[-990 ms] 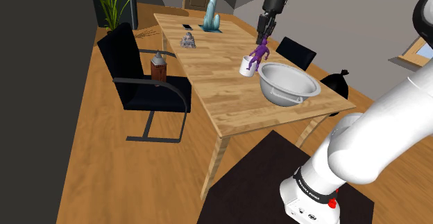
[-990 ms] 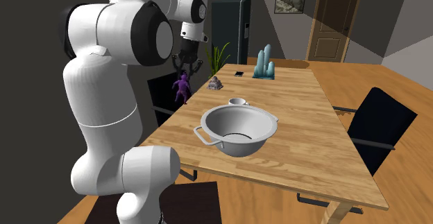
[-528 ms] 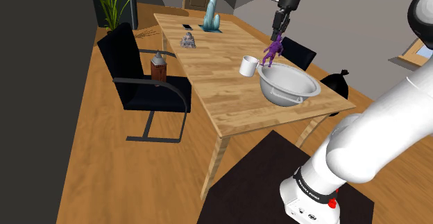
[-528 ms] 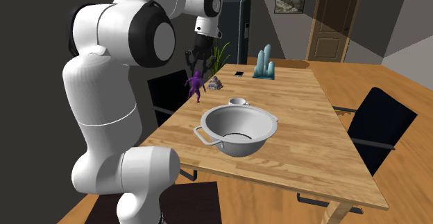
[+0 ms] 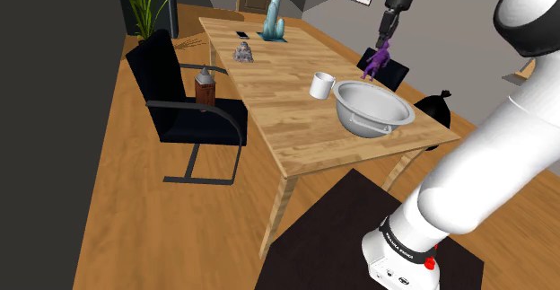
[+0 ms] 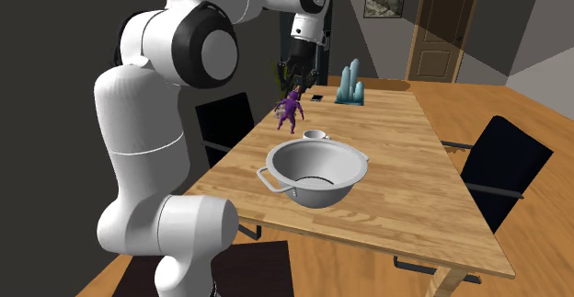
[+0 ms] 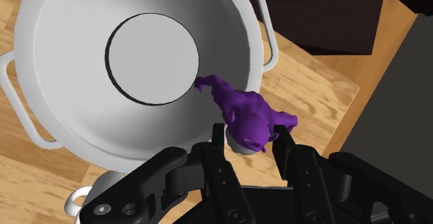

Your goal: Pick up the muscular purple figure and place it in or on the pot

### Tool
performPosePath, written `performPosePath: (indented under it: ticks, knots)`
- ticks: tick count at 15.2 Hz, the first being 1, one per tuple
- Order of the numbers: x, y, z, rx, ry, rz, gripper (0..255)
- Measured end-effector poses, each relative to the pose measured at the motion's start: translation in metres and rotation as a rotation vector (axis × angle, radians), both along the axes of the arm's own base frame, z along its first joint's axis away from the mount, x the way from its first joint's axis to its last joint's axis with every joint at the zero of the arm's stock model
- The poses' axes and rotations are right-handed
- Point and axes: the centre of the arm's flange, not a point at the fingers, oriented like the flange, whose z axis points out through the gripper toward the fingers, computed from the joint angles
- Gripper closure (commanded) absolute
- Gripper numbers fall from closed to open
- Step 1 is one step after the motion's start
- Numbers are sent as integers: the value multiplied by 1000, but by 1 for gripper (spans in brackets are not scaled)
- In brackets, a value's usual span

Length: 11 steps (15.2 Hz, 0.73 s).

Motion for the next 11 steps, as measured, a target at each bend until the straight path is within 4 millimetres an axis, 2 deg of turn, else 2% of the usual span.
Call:
performPosePath:
  ticks: [6,11]
  knots:
    - [-30,-68,14,0,0,-1,255]
    - [-32,-76,-8,0,0,2,255]
